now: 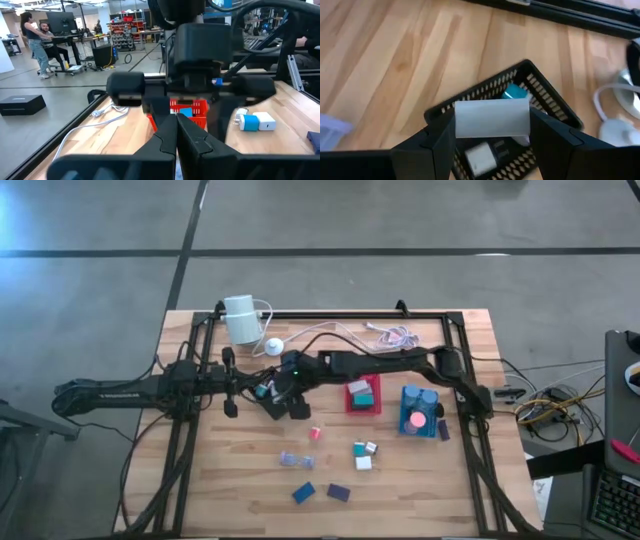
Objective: Pick & Place Office items
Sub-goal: Put the top white charger adaptor into the black bin, then put the purple hourglass into the blue bin
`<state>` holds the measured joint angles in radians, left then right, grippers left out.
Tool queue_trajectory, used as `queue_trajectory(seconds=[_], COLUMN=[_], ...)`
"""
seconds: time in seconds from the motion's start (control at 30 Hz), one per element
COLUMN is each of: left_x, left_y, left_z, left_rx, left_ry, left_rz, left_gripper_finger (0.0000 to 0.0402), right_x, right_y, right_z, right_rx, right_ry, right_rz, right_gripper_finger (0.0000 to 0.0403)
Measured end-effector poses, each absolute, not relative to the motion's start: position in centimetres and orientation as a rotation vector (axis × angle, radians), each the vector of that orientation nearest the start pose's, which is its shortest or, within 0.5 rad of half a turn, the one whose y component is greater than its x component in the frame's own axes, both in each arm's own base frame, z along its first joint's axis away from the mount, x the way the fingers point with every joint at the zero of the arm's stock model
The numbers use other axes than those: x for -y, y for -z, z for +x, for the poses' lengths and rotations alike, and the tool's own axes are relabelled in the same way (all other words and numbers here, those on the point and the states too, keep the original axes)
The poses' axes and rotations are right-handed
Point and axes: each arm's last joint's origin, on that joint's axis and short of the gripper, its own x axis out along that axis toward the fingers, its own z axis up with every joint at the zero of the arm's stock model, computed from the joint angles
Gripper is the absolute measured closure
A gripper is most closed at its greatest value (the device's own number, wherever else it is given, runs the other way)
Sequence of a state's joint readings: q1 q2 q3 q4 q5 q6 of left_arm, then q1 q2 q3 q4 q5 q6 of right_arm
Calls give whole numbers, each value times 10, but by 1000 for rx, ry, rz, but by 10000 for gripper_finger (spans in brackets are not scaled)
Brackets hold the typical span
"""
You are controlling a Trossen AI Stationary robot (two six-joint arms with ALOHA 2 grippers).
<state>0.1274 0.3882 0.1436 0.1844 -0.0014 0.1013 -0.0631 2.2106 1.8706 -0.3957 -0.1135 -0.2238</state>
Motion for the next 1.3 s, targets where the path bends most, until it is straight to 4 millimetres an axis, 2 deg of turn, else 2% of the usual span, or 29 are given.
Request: queue_trajectory(seconds=[0.27, 0.43, 0.57, 0.63, 0.83, 0.97, 1.1, 1.2, 1.3], left_x=[-16, -16, -16, -16, -16, -16, -16, -16, -16], left_y=[-196, -196, -196, -196, -196, -196, -196, -196, -196], left_z=[123, 123, 123, 123, 123, 123, 123, 123, 123], left_rx=[-70, -70, -73, -73, -72, -71, -70, -72, -71], left_ry=[-126, -125, -126, -125, -126, -126, -126, -126, -127], left_rz=[106, 105, 107, 107, 107, 105, 105, 105, 105], left_gripper_finger=[394, 394, 394, 394, 394, 394, 394, 394, 394], right_x=[34, 34, 34, 34, 33, 32, 22, 3, -16], right_y=[-199, -184, -185, -189, -214, -232, -269, -309, -342], right_z=[521, 525, 525, 525, 518, 510, 500, 487, 465], right_rx=[-840, -912, -912, -905, -876, -866, -752, -594, -431], right_ry=[-81, -47, -36, -30, -11, -3, -18, -65, -128], right_rz=[-142, -137, -107, -97, -63, -47, -61, -104, -147], right_gripper_finger=[203, 203, 202, 182, 86, 63, 78, 108, 147])
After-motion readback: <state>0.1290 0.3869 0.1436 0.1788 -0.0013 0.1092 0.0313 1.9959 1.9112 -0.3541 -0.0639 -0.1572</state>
